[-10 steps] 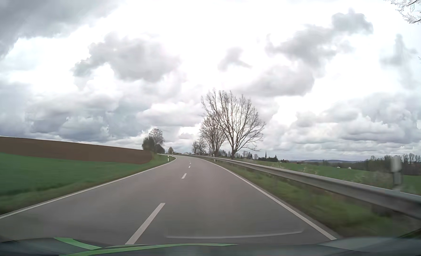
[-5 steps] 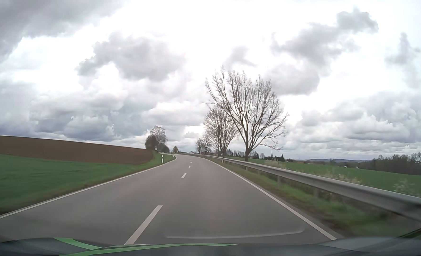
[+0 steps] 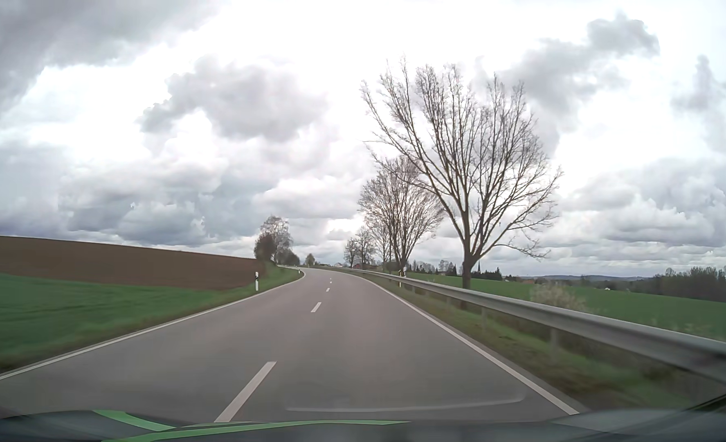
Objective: Follow the waypoints while adhering to traffic rules and regulations
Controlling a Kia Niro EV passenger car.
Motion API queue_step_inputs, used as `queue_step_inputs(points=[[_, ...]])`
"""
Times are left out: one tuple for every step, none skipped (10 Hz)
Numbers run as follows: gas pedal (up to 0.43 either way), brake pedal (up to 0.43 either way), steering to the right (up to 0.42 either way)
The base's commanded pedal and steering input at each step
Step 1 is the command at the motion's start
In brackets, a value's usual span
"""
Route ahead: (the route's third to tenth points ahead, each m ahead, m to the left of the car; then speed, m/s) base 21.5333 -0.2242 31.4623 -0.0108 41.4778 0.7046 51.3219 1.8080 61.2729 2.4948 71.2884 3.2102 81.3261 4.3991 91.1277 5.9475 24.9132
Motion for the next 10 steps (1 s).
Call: queue_step_inputs(points=[[0.248,0.0,-0.008],[0.248,0.0,-0.008],[0.248,0.0,-0.008],[0.248,0.0,-0.008],[0.248,0.0,-0.008],[0.248,0.0,-0.008],[0.248,0.0,-0.008],[0.248,0.0,-0.008],[0.248,0.0,-0.009],[0.248,0.0,-0.009]])
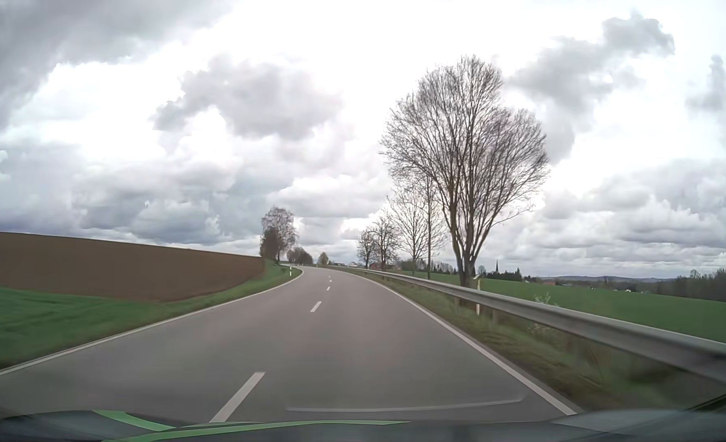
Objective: Follow the waypoints while adhering to traffic rules and regulations
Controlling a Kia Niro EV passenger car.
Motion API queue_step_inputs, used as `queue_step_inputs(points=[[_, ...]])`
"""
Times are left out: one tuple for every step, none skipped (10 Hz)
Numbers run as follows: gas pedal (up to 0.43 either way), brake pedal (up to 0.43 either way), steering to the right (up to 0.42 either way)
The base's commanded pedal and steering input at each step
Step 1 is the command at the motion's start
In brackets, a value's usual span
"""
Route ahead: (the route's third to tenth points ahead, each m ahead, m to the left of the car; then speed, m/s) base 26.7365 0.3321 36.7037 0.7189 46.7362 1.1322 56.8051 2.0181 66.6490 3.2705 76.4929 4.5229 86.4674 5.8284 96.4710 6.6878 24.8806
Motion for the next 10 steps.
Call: queue_step_inputs(points=[[0.248,0.0,-0.009],[0.248,0.0,-0.009],[0.248,0.0,-0.009],[0.248,0.0,-0.009],[0.248,0.0,-0.009],[0.248,0.0,-0.009],[0.248,0.0,-0.009],[0.248,0.0,-0.008],[0.248,0.0,-0.007],[0.248,0.0,-0.007]])
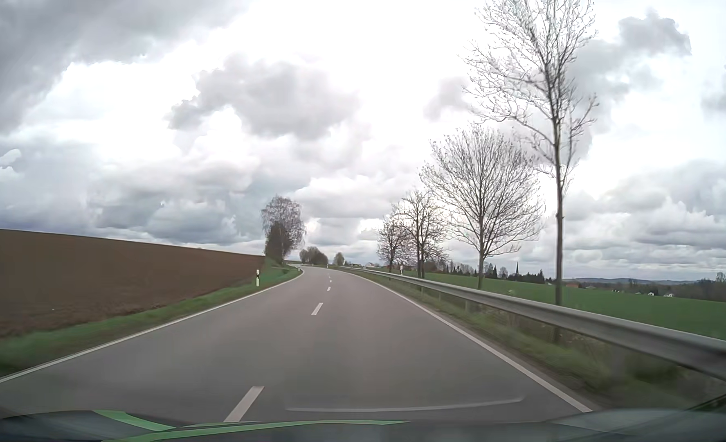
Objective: Follow the waypoints while adhering to traffic rules and regulations
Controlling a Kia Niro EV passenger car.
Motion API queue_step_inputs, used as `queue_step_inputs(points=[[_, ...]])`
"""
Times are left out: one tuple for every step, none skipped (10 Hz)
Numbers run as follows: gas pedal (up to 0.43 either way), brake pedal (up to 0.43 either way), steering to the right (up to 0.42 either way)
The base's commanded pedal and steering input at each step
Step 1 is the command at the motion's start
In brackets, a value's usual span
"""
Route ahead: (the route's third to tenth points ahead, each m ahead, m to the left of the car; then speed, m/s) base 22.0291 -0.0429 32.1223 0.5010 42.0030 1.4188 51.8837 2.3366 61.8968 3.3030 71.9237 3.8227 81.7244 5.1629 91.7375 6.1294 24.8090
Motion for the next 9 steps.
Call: queue_step_inputs(points=[[0.248,0.0,-0.007],[0.26,0.0,-0.008],[0.26,0.0,-0.008],[0.26,0.0,-0.007],[0.26,0.0,-0.008],[0.26,0.0,-0.008],[0.26,0.0,-0.008],[0.26,0.0,-0.008],[0.26,0.0,-0.008]])
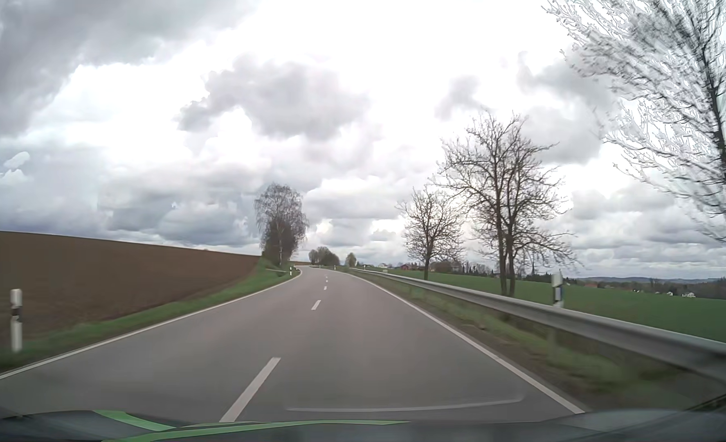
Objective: Follow the waypoints while adhering to traffic rules and regulations
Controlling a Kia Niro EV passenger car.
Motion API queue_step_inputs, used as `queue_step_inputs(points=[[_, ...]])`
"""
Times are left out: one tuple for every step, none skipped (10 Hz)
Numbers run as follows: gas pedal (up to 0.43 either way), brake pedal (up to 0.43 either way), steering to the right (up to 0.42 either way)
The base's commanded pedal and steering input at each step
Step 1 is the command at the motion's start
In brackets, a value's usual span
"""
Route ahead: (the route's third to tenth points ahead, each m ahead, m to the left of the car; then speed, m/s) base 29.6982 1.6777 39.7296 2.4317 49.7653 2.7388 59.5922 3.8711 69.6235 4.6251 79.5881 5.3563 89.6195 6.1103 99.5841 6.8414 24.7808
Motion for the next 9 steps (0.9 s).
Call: queue_step_inputs(points=[[0.26,0.0,-0.009],[0.26,0.0,-0.009],[0.26,0.0,-0.009],[0.26,0.0,-0.009],[0.26,0.0,-0.009],[0.26,0.0,-0.009],[0.26,0.0,-0.009],[0.26,0.0,-0.01],[0.26,0.0,-0.009]])
